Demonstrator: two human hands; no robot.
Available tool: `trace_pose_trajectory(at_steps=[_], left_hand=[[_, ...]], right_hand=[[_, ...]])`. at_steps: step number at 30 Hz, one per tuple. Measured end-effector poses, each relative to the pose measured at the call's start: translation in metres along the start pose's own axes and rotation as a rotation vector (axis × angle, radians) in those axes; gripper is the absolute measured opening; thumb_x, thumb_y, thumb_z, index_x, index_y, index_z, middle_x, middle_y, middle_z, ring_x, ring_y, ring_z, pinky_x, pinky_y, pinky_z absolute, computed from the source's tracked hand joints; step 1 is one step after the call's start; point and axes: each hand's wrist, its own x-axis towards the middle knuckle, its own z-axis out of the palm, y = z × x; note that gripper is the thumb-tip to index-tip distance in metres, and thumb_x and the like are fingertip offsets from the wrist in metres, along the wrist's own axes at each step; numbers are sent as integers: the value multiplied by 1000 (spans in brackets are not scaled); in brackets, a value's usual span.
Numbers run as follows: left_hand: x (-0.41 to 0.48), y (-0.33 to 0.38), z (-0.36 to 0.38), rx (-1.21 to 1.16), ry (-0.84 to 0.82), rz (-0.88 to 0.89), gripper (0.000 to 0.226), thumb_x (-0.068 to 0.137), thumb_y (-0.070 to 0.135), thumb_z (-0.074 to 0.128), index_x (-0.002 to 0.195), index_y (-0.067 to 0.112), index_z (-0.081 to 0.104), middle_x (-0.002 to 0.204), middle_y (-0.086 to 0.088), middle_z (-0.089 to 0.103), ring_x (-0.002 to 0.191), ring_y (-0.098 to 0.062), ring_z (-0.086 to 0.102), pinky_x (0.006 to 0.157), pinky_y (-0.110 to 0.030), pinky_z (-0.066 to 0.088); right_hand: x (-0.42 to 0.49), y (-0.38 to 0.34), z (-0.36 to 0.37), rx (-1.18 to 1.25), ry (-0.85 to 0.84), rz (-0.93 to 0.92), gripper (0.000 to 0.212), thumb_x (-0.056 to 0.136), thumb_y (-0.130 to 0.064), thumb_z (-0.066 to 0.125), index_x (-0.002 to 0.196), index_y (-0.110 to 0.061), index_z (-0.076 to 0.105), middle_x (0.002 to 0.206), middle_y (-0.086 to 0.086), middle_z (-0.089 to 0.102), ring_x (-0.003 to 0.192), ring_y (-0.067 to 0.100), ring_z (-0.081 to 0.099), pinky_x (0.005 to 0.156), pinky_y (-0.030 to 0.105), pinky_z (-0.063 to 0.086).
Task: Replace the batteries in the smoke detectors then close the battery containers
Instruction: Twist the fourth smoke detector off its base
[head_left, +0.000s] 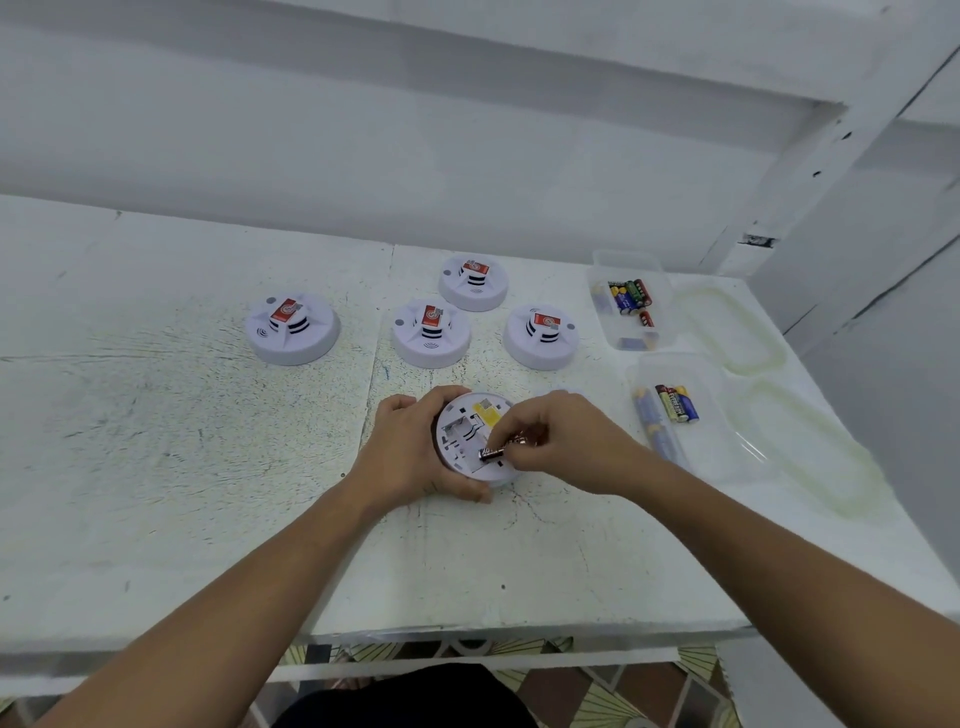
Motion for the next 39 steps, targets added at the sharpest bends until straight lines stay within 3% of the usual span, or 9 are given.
trace_pose_trajectory(at_steps=[3, 5, 9, 14, 19, 23, 25, 33, 39], left_hand=[[-1, 2, -1, 4, 7, 1, 107, 24, 68, 80, 120, 48, 37, 104, 35, 52, 108, -5, 33, 93, -10, 17], [-1, 3, -1, 4, 6, 11, 105, 25, 67, 80, 119, 48, 38, 103, 35, 53, 105, 7, 32, 93, -14, 18], [-3, 6, -1, -22, 11, 18, 102, 26, 67, 78, 118, 47, 39, 103, 36, 51, 101, 30, 18, 91, -9, 16], [-5, 9, -2, -33, 1, -23, 96, 24, 66, 78, 111, 56, 38, 105, 37, 51, 99, 6, 27, 89, -13, 22], [-5, 8, -2, -46, 6, -19, 100, 24, 66, 77, 114, 52, 39, 105, 38, 50, 98, 30, 14, 93, -20, 24], [-3, 6, -2, -27, -8, -17, 102, 23, 68, 78, 116, 52, 38, 107, 37, 50, 98, 8, 26, 91, -9, 22], [-3, 6, -2, -23, -5, -6, 102, 23, 68, 77, 117, 50, 39, 107, 38, 49, 98, 9, 26, 91, -8, 21], [-3, 6, -2, -18, -5, -18, 105, 23, 68, 77, 119, 49, 39, 107, 37, 50, 105, -2, 29, 92, -15, 21], [-3, 7, -2, -25, -1, -17, 107, 23, 69, 77, 120, 47, 39, 108, 37, 49, 103, 2, 29, 94, -20, 22]], right_hand=[[2, -1, -7, 247, -7, 133, 16, 80, -3, 65, 86, -13, 76, 74, -2, 73, 62, 3, 59, 58, 19, 49], [2, -1, -15, 458, -31, 226, 13, 83, 0, 63, 87, -5, 74, 82, 14, 73, 72, 17, 66, 68, 28, 57], [1, -2, -24, 866, -39, 386, 11, 88, 3, 57, 82, 4, 66, 80, 20, 70, 79, 32, 71, 73, 42, 60], [-4, 10, -46, 1062, 133, 419, 8, 89, 4, 54, 82, 7, 58, 70, 20, 63, 72, 33, 71, 66, 40, 61], [-21, 29, -92, 800, 339, 438, 16, 85, 10, 58, 98, 0, 58, 73, 14, 57, 61, 26, 66, 57, 36, 60], [-35, 59, -118, 404, 480, 513, 29, 79, 4, 71, 99, -6, 53, 78, 14, 59, 63, 33, 65, 70, 46, 60], [-38, 71, -120, 222, 483, 573, 26, 77, 1, 73, 94, -5, 55, 80, 15, 62, 62, 32, 66, 70, 47, 59], [-36, 94, -90, -14, 347, 731, 20, 79, -2, 71, 94, -9, 61, 95, 12, 58, 58, 25, 66, 40, 23, 48], [-31, 105, -80, -139, 357, 816, 20, 73, 0, 68, 93, 3, 63, 88, 20, 69, 74, 35, 69, 74, 48, 58]])
